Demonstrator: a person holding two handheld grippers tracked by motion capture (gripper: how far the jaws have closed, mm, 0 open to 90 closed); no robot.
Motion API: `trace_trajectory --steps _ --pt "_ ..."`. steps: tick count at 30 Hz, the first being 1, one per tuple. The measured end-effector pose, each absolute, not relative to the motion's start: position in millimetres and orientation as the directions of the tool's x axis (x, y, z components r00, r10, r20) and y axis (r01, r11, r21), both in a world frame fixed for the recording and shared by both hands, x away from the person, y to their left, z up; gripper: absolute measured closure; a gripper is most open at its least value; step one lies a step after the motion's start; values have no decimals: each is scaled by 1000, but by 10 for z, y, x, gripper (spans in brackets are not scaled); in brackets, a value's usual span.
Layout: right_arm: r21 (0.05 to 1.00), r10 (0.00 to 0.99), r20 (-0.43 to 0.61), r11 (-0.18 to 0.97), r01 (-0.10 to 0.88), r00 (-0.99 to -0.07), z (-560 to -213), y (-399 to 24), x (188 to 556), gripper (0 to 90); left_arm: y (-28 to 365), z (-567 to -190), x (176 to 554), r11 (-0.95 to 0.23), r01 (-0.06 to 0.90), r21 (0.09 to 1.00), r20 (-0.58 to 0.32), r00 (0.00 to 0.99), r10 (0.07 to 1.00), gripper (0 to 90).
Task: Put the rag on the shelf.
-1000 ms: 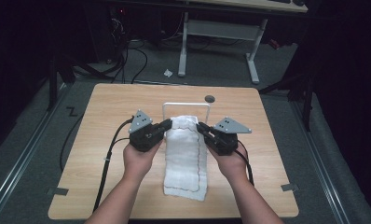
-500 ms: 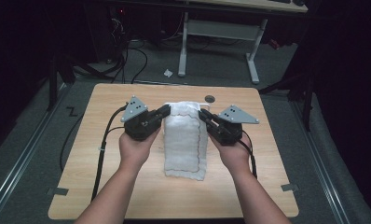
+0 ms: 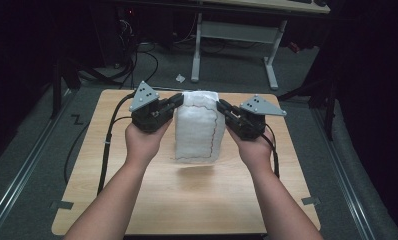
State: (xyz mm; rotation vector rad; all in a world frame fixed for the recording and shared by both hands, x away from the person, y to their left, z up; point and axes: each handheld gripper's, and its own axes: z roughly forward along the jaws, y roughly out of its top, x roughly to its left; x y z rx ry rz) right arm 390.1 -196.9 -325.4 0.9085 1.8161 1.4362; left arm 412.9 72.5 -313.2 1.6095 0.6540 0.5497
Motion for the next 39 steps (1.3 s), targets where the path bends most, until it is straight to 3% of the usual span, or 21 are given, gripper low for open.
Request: trace_trajectory --steps 23,29,39 --pt "987 855 -18 97 125 -518 -2996 -2075 4410 842 622 -2906 4582 -89 69 994 16 694 720 864" --pt "988 854 -3 83 130 -520 -2947 -2086 4564 841 590 -2803 4710 -121 40 992 61 682 729 864" --pt "982 854 14 86 167 -521 -3035 -2099 4863 841 484 -2954 4981 -195 40 980 129 616 777 864"
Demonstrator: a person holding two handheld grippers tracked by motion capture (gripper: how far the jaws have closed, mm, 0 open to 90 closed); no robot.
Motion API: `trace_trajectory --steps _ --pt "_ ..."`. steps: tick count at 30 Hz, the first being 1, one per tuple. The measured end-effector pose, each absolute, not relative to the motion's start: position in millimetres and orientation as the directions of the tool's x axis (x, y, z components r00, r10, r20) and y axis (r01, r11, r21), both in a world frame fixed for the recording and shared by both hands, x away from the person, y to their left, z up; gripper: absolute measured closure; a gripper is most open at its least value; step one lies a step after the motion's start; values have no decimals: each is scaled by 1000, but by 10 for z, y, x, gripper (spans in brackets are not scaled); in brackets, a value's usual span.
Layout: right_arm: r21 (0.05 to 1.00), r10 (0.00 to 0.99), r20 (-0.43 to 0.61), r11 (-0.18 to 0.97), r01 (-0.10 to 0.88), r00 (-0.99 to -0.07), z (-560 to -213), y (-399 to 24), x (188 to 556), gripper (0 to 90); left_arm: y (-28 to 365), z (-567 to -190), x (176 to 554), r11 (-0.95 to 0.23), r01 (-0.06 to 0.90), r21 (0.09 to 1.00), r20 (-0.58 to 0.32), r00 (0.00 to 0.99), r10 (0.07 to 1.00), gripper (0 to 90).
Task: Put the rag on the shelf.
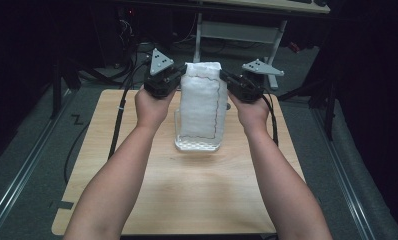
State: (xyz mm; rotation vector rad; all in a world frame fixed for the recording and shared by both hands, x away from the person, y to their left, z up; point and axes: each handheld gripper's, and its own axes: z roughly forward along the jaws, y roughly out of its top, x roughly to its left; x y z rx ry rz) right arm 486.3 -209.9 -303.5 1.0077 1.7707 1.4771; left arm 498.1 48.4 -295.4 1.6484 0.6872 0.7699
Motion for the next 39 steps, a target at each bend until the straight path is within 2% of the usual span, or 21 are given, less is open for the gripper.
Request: trace_trajectory --steps 4,7,13,18,28,30,32,34,39 --pt "980 853 20 86 179 -522 -3070 -2078 4969 841 499 -3007 5078 -193 51 980 124 604 787 864" --pt "967 855 -27 152 202 -517 -3122 -2036 5096 840 505 -3062 5168 -191 84 978 104 601 793 863" --pt "958 859 -79 206 200 -505 -3162 -1983 5190 840 504 -3137 5352 -191 124 974 82 590 803 862" --pt "953 864 -60 198 229 -500 -3210 -1994 5298 840 487 -3176 5466 -183 158 970 56 590 805 862" --pt "909 861 -40 242 339 -506 -3547 -1975 5493 829 476 -3707 5747 -233 347 909 -32 614 789 854" --pt "901 865 -30 241 362 -502 -3612 -1970 5524 799 466 -3791 5784 -250 391 886 -51 617 785 811" --pt "896 866 -8 229 381 -500 -3665 -1981 5551 738 480 -3825 5776 -248 382 890 -41 609 792 688" --pt "896 867 1 220 385 -498 -3691 -1995 5559 726 520 -3826 5779 -219 390 894 -70 606 793 691" --pt "893 867 -25 243 378 -498 -3697 -2020 5539 727 564 -3825 5764 -219 389 895 -68 604 794 691"
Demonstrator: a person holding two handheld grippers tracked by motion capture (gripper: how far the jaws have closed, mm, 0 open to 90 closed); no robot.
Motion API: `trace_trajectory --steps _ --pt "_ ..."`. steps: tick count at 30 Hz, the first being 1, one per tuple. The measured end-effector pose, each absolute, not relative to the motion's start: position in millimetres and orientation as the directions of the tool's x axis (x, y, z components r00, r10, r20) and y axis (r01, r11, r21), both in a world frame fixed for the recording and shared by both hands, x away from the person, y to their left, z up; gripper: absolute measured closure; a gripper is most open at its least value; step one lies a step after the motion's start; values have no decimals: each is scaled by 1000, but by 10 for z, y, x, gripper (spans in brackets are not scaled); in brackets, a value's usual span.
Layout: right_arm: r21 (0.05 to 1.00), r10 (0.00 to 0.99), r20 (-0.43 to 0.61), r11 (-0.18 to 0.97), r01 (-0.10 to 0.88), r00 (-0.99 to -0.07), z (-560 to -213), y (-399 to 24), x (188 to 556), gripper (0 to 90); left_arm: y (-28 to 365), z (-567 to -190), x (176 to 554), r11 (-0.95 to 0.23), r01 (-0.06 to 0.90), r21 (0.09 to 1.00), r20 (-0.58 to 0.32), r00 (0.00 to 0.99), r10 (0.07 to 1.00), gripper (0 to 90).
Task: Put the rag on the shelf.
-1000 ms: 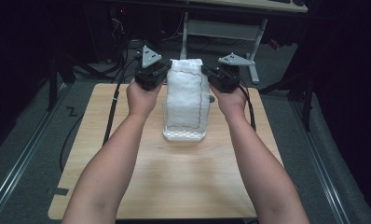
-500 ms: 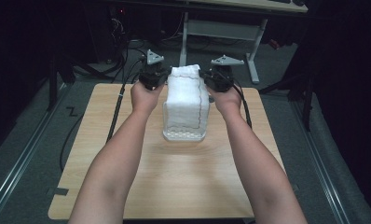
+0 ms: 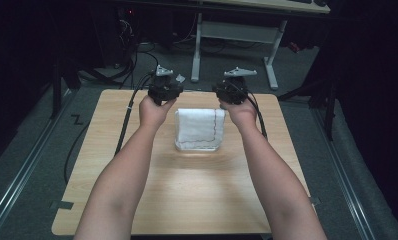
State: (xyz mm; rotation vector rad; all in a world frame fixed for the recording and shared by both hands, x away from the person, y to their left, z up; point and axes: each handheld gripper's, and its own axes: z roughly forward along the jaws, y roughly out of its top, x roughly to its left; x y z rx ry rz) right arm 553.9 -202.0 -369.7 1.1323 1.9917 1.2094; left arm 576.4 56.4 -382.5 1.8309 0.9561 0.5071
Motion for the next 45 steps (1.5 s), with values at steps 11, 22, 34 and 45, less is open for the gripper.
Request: trace_trajectory --steps 11,22,34,45 --pt "898 880 -12 218 382 -474 -3695 -2159 5460 703 662 -3853 5602 -206 382 901 -73 602 795 694" --pt "892 909 -21 204 403 -415 -3828 -2483 5225 666 1086 -3908 5352 -163 383 909 -95 573 814 690" --pt "902 925 -47 201 383 -376 -4043 -2806 4772 603 1612 -4380 4820 -132 407 904 -114 525 843 657" --pt "890 910 -93 258 375 -404 -4383 -2840 4073 540 1732 -4860 3951 -151 431 890 -142 575 805 637"
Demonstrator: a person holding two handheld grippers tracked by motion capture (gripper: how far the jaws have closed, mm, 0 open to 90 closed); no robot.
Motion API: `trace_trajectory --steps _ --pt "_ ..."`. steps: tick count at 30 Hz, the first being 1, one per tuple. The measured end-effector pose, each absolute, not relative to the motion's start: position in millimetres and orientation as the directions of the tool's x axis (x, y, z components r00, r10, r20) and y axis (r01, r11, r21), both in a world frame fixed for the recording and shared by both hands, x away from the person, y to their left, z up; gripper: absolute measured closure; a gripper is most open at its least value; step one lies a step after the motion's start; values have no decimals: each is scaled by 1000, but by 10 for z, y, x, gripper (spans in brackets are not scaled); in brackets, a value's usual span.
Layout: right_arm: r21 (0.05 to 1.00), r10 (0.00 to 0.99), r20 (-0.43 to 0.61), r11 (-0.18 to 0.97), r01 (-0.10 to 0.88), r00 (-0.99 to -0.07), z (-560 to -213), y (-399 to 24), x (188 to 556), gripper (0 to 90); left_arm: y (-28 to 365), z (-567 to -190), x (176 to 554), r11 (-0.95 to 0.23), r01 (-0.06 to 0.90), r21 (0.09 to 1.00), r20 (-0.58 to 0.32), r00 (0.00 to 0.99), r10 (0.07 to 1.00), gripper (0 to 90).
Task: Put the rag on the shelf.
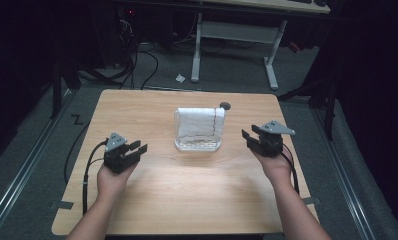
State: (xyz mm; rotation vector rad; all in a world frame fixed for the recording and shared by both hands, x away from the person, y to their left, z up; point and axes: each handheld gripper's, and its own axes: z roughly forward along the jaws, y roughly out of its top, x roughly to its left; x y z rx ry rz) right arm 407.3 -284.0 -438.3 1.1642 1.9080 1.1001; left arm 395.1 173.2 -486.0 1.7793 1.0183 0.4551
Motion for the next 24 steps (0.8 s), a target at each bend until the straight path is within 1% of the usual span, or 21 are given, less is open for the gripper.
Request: trace_trajectory --steps 1,2,5,7,9,11,13,14,15,16,17,18,19,21,24 --pt "888 907 -96 265 377 -410 -4420 -2819 4010 538 1732 -4860 3951 -151 431 890 -142 575 805 635" --pt "887 905 -103 271 374 -413 -4461 -2796 3945 534 1689 -4925 3819 -181 428 886 -121 589 799 630" --pt "883 898 -100 279 378 -429 -4550 -2741 3821 522 1637 -5000 3695 -204 430 880 -111 603 790 619" --pt "878 891 -98 288 383 -444 -4653 -2677 3697 494 1590 -5054 3616 -248 439 864 -90 618 781 601" --pt "877 890 -80 278 393 -449 -4728 -2633 3607 490 1547 -5100 3543 -287 457 842 -79 630 773 586" --pt "871 884 -59 273 409 -464 -4828 -2566 3489 483 1503 -5153 3443 -275 477 835 -115 639 760 565" --pt "860 876 -71 296 416 -476 -4954 -2498 3367 493 1434 -5233 3313 -269 481 835 -131 648 750 556" --pt "846 872 -36 287 449 -488 -5112 -2449 3262 506 1344 -5256 3254 -288 497 819 -136 655 743 563" --pt "846 872 -36 287 449 -488 -5112 -2449 3262 506 1344 -5256 3254 -288 497 819 -136 655 743 556" --pt "812 840 -64 358 461 -539 -5219 -2366 3233 465 1244 -5250 3218 -313 467 827 -118 689 715 548" --pt "812 840 -64 358 461 -539 -5219 -2366 3233 465 1244 -5250 3218 -313 467 827 -118 689 715 547" --pt "804 829 -105 396 443 -550 -5250 -2343 3227 467 1213 -5254 3214 -332 459 824 -100 694 713 547" --pt "798 826 -108 403 447 -553 -5265 -2333 3238 460 1197 -5261 3216 -343 454 822 -91 699 709 542" --pt "802 838 -74 372 467 -541 -5265 -2334 3281 455 1193 -5280 3227 -355 456 816 -86 704 705 538" --pt "803 837 -90 381 458 -539 -5262 -2340 3274 451 1214 -5308 3260 -356 475 805 -105 704 702 524"
